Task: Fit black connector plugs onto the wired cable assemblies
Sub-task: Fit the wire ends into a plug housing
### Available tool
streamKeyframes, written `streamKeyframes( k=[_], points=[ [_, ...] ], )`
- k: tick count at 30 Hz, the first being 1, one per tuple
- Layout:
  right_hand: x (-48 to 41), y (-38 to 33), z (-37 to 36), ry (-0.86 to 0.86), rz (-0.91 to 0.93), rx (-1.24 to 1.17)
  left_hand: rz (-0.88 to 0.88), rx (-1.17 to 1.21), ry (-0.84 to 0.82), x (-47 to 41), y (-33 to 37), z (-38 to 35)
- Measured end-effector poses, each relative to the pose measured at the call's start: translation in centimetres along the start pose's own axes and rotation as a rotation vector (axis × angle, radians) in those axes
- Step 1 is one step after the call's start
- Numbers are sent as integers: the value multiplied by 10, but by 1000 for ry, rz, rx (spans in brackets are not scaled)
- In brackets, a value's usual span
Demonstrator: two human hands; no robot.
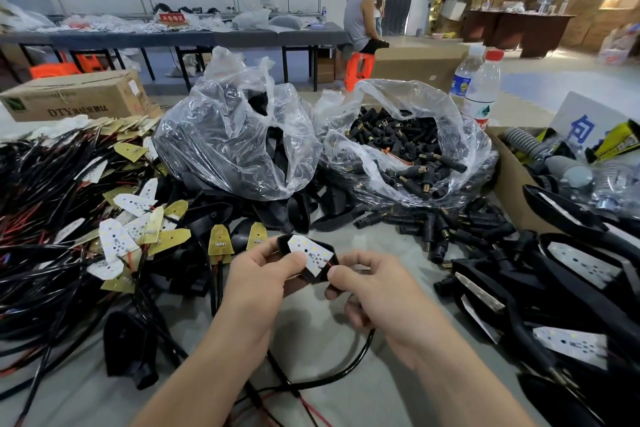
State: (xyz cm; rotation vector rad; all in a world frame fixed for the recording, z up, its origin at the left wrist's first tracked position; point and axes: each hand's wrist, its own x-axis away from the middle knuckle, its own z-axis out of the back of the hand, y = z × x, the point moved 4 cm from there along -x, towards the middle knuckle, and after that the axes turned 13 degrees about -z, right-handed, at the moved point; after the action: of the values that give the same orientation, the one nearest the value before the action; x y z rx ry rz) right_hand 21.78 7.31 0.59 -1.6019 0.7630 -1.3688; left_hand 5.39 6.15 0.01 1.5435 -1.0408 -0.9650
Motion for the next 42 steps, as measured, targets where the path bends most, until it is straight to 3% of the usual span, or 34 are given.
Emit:
streamKeyframes(
  k=[5,10,12,14,16,18,20,22,24,26,27,29,32,33,34,37,40,42],
  points=[
    [1,-5,5,30,80,-8,56,95,-87,0,8,-3],
    [6,-9,3,-135,55,-170,56,154,72,-7,13,5],
    [8,-7,3,-295,-11,-200,45,231,137,-9,17,10],
    [17,-8,0,-587,-50,-247,54,319,175,-11,22,14],
    [29,-14,0,-901,-7,-386,96,421,225,-12,27,16],
    [35,-20,5,-1091,28,-566,120,492,246,-13,31,17],
    [33,-20,9,-1118,-6,-716,106,484,253,-14,33,17],
    [25,-15,14,-971,-46,-743,81,446,285,-13,33,19],
    [18,-15,20,-745,-15,-577,59,441,336,-12,34,22],
    [19,-16,22,-641,3,-281,41,473,393,-13,35,28],
    [23,-15,20,-688,-15,-139,30,492,414,-14,37,31],
    [37,-9,11,-943,-45,-15,6,503,432,-16,40,38],
    [50,-18,2,-1229,19,-344,-29,433,415,-17,44,40],
    [46,-21,0,-1212,-29,-506,-38,396,408,-17,45,40],
    [36,-21,0,-1056,-84,-595,-43,362,408,-17,44,40],
    [5,-15,26,-180,48,-236,-36,292,436,-19,39,46],
    [0,-19,37,209,239,-123,-31,262,458,-21,35,51],
    [10,-25,41,467,461,31,-36,248,473,-21,32,54]
  ],
)
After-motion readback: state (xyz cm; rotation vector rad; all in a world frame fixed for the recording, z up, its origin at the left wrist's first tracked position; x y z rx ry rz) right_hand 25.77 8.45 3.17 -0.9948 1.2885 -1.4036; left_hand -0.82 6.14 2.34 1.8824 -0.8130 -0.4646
